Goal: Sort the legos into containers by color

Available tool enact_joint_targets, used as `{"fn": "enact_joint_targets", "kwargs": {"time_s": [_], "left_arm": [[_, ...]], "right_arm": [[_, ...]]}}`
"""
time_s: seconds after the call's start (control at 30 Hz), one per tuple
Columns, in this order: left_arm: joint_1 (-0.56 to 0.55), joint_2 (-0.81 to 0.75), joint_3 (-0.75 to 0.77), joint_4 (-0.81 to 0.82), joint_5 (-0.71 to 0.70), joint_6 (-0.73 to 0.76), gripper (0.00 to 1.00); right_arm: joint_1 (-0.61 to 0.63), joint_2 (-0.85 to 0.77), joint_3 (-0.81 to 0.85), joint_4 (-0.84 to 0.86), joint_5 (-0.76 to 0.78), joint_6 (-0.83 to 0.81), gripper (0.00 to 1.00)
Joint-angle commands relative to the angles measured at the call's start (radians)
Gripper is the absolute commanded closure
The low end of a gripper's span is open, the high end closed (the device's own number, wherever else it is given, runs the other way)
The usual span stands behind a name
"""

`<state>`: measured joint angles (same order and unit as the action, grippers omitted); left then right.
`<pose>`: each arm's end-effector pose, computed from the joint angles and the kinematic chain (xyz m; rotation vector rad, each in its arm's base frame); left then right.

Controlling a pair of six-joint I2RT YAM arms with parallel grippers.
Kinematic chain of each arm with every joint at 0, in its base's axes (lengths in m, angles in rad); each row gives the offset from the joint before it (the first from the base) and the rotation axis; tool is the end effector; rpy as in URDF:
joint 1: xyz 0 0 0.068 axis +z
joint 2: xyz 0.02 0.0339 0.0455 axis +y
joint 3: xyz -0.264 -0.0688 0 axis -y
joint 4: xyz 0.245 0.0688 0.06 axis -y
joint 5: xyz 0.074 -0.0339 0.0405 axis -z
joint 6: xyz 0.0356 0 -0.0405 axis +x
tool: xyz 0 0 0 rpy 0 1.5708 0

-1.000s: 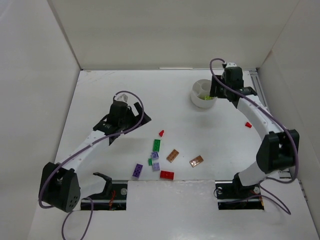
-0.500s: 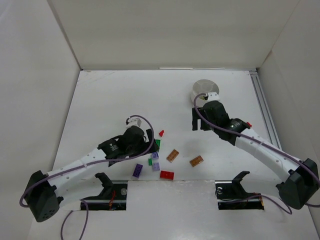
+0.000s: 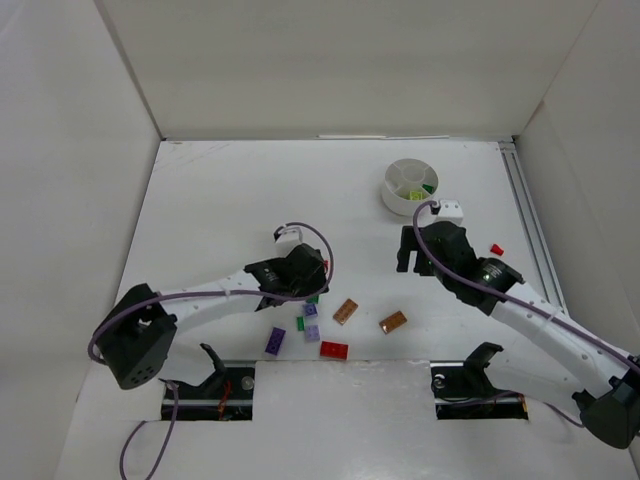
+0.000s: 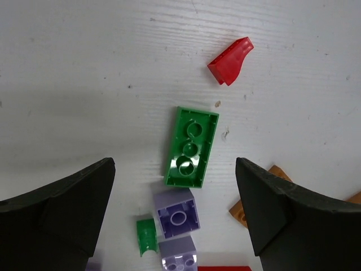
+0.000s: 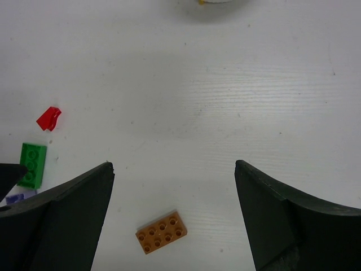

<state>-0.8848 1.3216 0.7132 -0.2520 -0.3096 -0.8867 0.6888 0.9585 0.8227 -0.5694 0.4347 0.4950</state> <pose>0.1735 -0.1948 0.1967 -0.1426 2.4235 -0.4569 0.1640 0.1156 0.2869 0.0105 2.2040 0.1634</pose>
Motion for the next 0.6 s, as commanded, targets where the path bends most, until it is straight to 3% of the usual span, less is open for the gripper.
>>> {"fn": "enact_joint_targets", "kwargs": {"time_s": [0.0, 0.27, 0.3, 0.57], "left_arm": [[-0.026, 0.056, 0.061, 0.054, -0.089, 0.051, 0.15], [-0.065, 0.247, 0.170, -0.013, -0.158, 0.051, 0.21], [-0.065, 0.273, 0.184, -0.013, -0.158, 0.051, 0.28], [-0.065, 0.295, 0.173, -0.024, -0.126, 0.042, 0.61]], "right_arm": [[0.009, -0.023, 0.003, -0.009, 0.053, 0.024, 0.08], [0.009, 0.002, 0.012, -0.018, 0.073, 0.024, 0.08], [0.009, 0.002, 0.012, -0.009, 0.073, 0.024, 0.08], [0.009, 0.002, 0.012, 0.000, 0.073, 0.033, 0.08]]}}
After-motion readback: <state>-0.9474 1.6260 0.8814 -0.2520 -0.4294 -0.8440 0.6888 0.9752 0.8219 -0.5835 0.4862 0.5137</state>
